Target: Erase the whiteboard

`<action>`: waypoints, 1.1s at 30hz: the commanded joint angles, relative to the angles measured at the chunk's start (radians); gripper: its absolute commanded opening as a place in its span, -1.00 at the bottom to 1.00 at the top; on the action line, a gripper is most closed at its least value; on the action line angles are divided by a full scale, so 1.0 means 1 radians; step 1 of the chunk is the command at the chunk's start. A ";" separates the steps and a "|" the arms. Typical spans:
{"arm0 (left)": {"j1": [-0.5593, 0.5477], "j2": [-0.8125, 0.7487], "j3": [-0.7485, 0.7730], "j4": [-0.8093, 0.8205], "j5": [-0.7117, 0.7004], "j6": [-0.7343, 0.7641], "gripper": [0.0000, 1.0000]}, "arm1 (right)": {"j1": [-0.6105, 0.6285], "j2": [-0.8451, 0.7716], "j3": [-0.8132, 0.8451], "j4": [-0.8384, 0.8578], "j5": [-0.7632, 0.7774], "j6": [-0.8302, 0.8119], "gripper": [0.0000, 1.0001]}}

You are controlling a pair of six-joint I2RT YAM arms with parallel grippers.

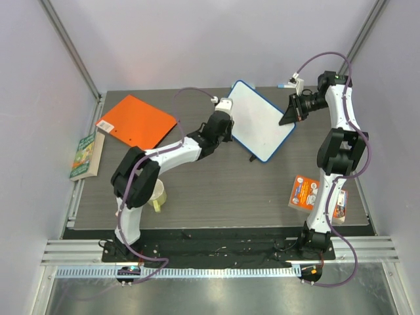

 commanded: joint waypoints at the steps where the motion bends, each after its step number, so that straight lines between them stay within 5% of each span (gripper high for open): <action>1: 0.014 -0.137 -0.016 0.032 -0.023 0.017 -1.00 | 0.009 -0.018 0.050 -0.087 0.030 -0.068 -0.73; 7: 0.033 -0.212 -0.108 0.009 -0.060 0.017 -1.00 | 0.009 -0.021 0.036 -0.075 0.041 -0.063 -0.34; 28: 0.040 -0.241 -0.262 -0.030 -0.120 -0.011 -1.00 | -0.020 -0.160 -0.195 0.360 0.202 0.253 0.03; 30: 0.040 -0.235 -0.272 -0.031 -0.121 -0.014 -0.93 | -0.029 -0.168 -0.202 0.374 0.194 0.262 0.08; 33: 0.040 -0.218 -0.292 -0.034 -0.108 -0.015 -0.58 | -0.040 -0.194 -0.214 0.400 0.183 0.279 0.18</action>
